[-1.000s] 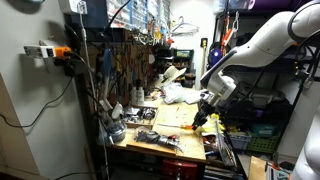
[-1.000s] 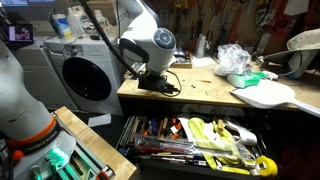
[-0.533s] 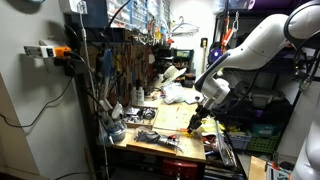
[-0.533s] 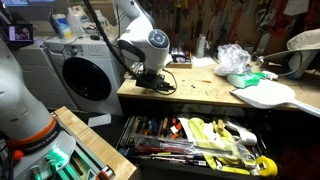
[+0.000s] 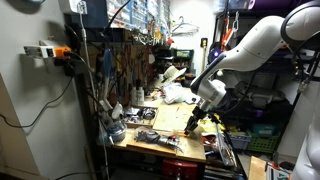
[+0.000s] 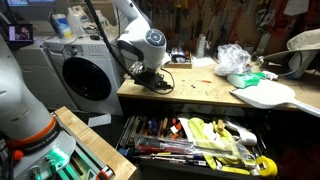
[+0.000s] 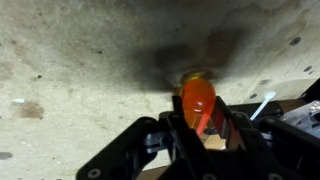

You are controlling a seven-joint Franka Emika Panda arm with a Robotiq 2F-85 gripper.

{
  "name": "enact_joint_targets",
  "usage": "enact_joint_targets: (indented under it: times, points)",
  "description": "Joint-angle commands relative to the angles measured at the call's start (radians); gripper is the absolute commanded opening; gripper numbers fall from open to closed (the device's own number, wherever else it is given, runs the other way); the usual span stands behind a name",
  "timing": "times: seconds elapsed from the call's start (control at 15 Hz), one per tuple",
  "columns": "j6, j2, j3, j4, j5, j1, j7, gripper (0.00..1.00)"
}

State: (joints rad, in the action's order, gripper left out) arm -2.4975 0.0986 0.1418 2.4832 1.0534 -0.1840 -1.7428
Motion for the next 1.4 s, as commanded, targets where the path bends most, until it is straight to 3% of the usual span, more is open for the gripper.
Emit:
enact_joint_targets:
  times: [0.0,0.73,0.87,1.0,1.33]
  points:
    - [-0.052,0.014,-0.017,-0.014,0.02,0.023,0.058,0.12]
    - [-0.138,0.039,-0.059,-0.045,-0.009,0.063,0.146,0.12]
    - [-0.14,0.034,-0.06,-0.043,-0.016,0.066,0.138,0.59]
    - [-0.148,0.022,-0.06,-0.037,-0.019,0.067,0.129,0.63]
    - [-0.192,-0.031,-0.057,-0.001,-0.062,0.076,0.137,0.99]
